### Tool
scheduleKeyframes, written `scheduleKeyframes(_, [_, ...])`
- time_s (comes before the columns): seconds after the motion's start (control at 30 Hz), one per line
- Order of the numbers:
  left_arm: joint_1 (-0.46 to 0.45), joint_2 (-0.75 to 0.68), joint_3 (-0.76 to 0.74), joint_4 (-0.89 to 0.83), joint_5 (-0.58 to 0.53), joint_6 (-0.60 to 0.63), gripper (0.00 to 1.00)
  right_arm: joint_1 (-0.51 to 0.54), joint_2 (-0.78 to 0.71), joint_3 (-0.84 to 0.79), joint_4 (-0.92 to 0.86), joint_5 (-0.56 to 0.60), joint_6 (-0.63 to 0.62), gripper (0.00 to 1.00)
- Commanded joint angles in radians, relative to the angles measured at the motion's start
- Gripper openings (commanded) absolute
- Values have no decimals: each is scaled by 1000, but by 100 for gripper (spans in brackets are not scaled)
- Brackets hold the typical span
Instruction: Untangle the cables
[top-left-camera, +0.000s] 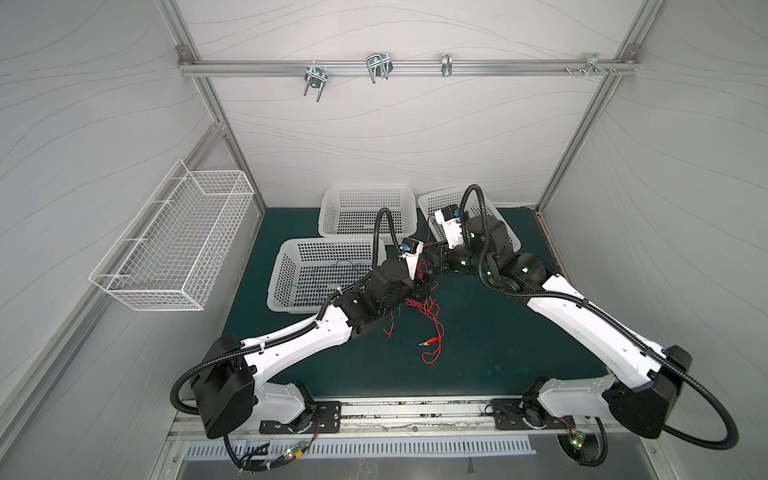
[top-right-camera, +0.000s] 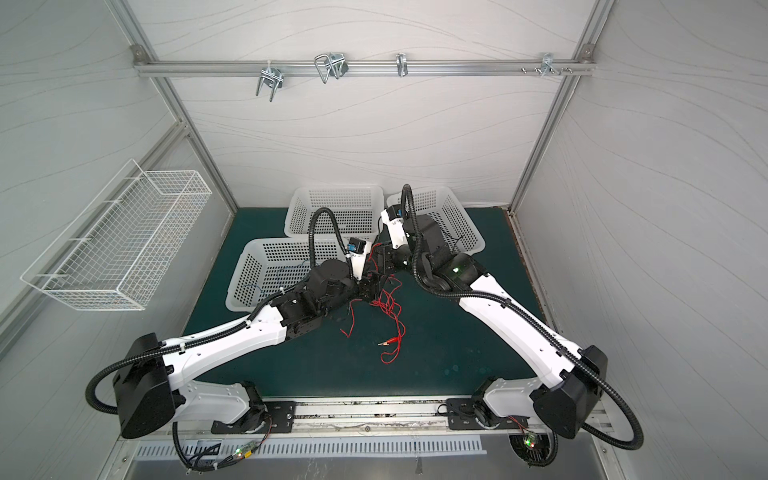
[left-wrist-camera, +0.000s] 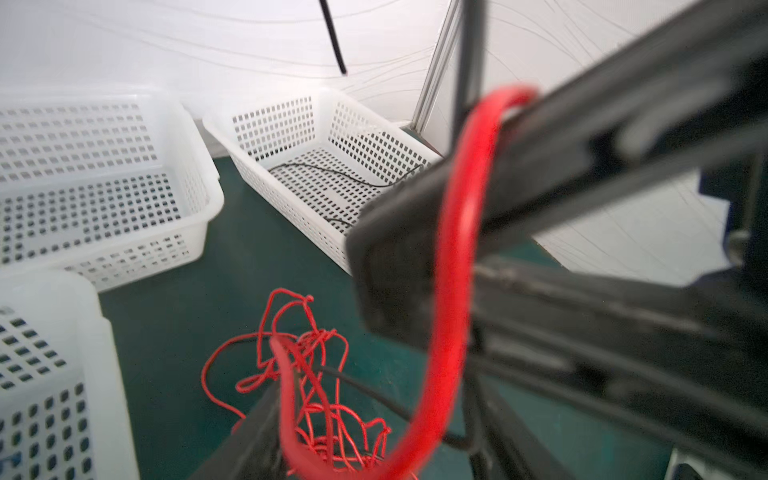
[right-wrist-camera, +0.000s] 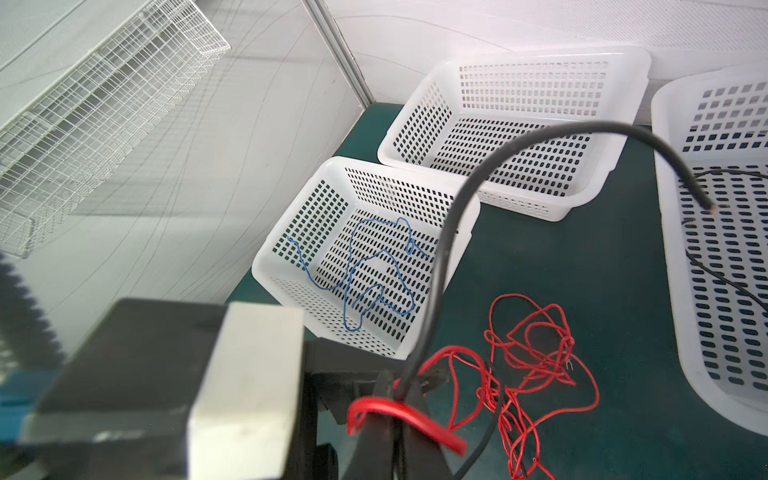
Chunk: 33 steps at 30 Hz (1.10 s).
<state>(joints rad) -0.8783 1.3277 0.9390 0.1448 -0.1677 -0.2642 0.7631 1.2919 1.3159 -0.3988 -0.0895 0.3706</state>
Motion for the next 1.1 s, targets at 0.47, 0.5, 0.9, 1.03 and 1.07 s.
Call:
scheduleKeyframes(0.47, [-1,54,159,-66,65,-84,0,-40,-87,-94,-33,126,-17,11])
scheduleKeyframes(0.5, [2,54,168,-84,61,-96,0,-46,-95,-111,-35,134,-17,16])
scheduleKeyframes(0.9, [121,88,292,-263,215,-367,0,-73,-302,-375,25,203,-99,47])
scheduleKeyframes(1.03, [123,116,360,-348,236,-387,0,-73,-335,-449,75,151,-129,50])
scheduleKeyframes(1.07, [123,123,374,-365,246,-390,0,-74,-336,-459,90,138,-129,51])
